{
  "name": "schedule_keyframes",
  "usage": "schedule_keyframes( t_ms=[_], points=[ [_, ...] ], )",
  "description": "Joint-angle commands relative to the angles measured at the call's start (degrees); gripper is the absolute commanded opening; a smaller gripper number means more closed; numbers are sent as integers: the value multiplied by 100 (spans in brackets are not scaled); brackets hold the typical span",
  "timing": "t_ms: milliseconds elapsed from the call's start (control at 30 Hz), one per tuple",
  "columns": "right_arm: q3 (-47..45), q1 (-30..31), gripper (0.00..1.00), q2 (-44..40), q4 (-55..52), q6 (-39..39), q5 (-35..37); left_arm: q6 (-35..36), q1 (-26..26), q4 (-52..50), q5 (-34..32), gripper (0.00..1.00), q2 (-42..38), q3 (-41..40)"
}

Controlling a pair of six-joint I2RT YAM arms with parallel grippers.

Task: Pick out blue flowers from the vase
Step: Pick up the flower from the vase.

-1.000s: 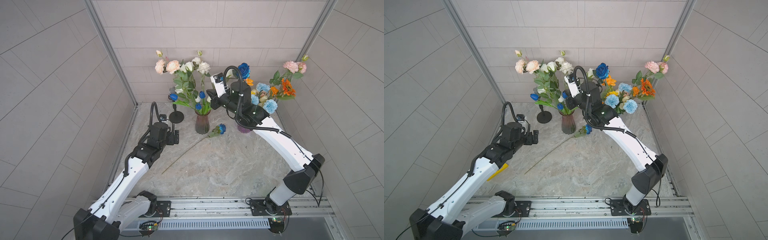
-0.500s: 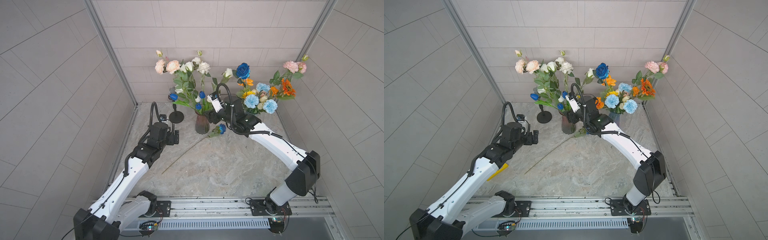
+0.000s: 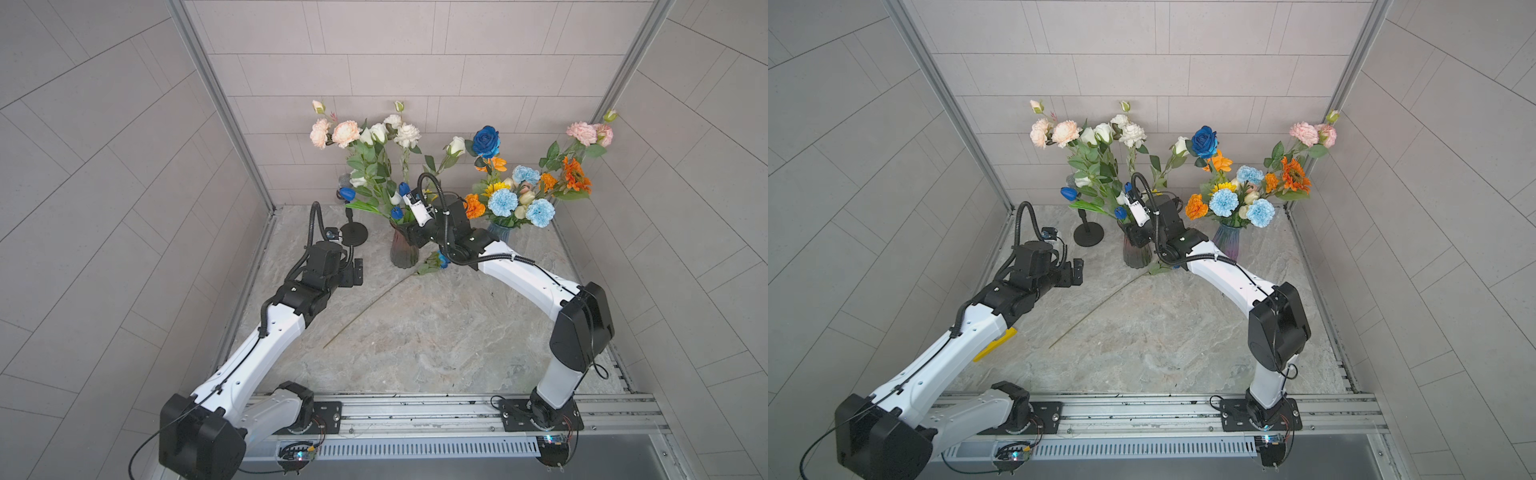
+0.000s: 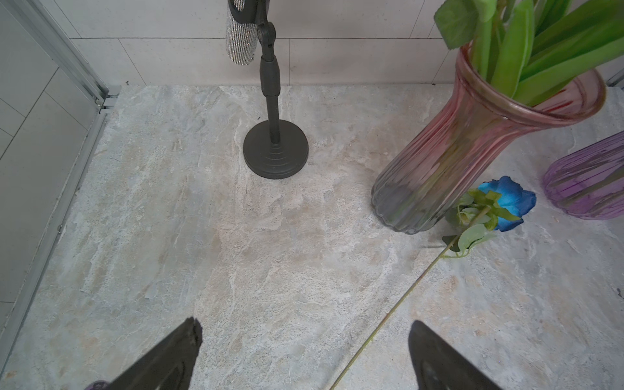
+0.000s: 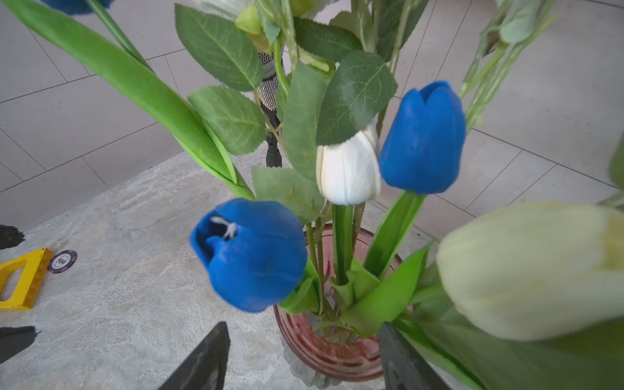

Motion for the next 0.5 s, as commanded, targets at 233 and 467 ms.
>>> schedule_keyframes(
  t_ms=[233, 467],
  points=[
    [528, 10, 64, 394, 482, -135, 77, -85, 75, 145, 81, 100, 155, 128],
    [683, 17, 57, 660, 544, -82, 21, -385, 211, 715, 874, 100, 216, 123]
  ],
)
